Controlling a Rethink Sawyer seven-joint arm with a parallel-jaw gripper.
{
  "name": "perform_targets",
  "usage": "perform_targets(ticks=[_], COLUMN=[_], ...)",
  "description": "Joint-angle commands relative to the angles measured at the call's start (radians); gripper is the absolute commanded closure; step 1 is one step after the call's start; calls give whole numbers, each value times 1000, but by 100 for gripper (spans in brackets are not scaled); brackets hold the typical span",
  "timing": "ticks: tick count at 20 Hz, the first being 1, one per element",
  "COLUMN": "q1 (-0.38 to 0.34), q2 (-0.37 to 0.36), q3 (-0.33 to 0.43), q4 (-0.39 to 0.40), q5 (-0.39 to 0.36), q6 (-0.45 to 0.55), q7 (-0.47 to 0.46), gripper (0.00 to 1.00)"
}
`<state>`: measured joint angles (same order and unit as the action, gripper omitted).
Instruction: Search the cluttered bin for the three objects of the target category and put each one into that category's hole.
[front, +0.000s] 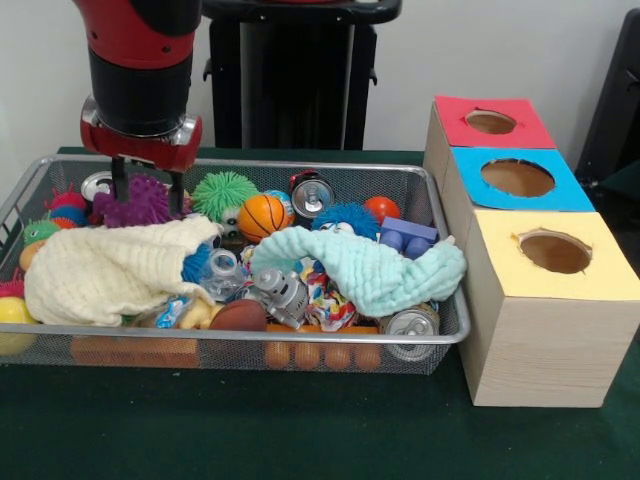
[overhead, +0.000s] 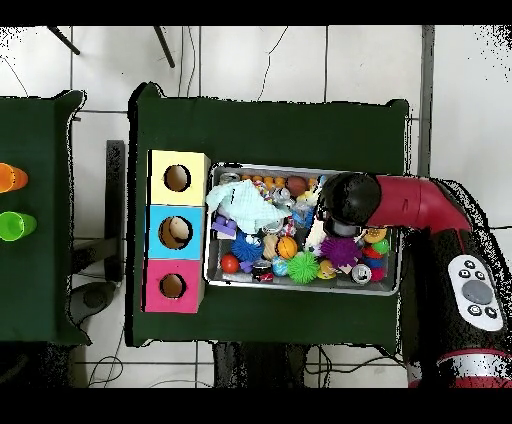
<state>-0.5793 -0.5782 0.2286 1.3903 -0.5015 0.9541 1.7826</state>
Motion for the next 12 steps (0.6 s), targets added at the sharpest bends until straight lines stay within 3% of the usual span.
perform_targets(ticks=[1,12], q1=[-18,16], q2=[41,61], q3=[88,97], q4=[8,33], q5=[-51,-44], q6=[30,-70], q7=[-254,-160], gripper=[0,0])
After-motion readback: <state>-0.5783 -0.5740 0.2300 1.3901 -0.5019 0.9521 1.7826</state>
